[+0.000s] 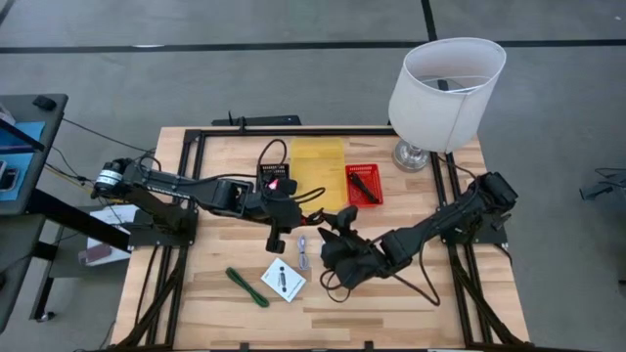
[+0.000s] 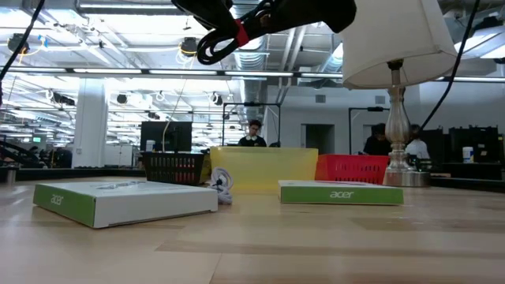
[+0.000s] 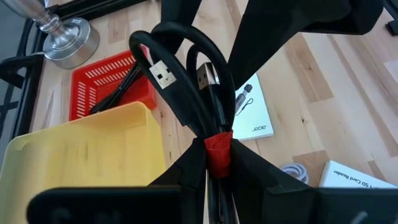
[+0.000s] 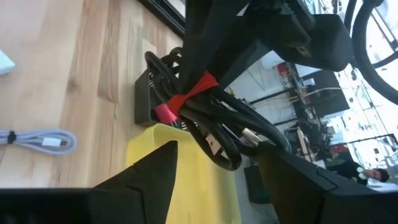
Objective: Pick and place items into bin
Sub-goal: Put the black charger cable into the red bin
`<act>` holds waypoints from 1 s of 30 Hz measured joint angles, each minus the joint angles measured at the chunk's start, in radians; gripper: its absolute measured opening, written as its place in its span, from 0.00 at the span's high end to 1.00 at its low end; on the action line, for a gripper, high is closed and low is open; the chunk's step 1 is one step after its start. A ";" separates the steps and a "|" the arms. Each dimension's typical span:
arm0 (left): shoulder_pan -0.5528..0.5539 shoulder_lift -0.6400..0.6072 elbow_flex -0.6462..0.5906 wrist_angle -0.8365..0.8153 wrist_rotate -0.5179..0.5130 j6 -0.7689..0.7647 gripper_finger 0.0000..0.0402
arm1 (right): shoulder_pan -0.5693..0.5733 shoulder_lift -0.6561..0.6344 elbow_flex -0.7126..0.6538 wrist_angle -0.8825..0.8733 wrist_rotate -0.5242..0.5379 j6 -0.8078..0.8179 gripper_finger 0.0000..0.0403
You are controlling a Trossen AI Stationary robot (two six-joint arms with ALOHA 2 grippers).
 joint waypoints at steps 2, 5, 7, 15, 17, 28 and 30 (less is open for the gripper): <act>0.000 0.000 -0.001 0.000 0.000 -0.004 0.90 | -0.007 -0.001 0.000 0.010 -0.006 -0.001 0.47; 0.000 0.000 -0.001 0.003 -0.001 -0.012 0.90 | -0.013 -0.001 0.000 0.016 -0.009 -0.001 0.51; 0.000 0.000 -0.001 0.003 -0.001 -0.013 0.90 | -0.016 -0.001 0.000 0.018 -0.009 0.002 0.54; 0.001 0.002 -0.003 0.010 -0.002 -0.018 0.90 | -0.040 -0.002 0.000 0.012 -0.050 0.048 0.79; 0.001 0.002 -0.003 0.011 -0.009 -0.019 0.90 | -0.041 -0.002 0.000 0.011 -0.055 0.049 0.87; 0.000 0.002 -0.003 0.018 -0.046 -0.024 0.84 | -0.041 -0.001 0.000 -0.028 -0.050 0.097 0.98; 0.000 0.002 -0.002 0.022 -0.055 -0.027 0.83 | -0.041 -0.001 0.000 -0.044 -0.050 0.122 0.97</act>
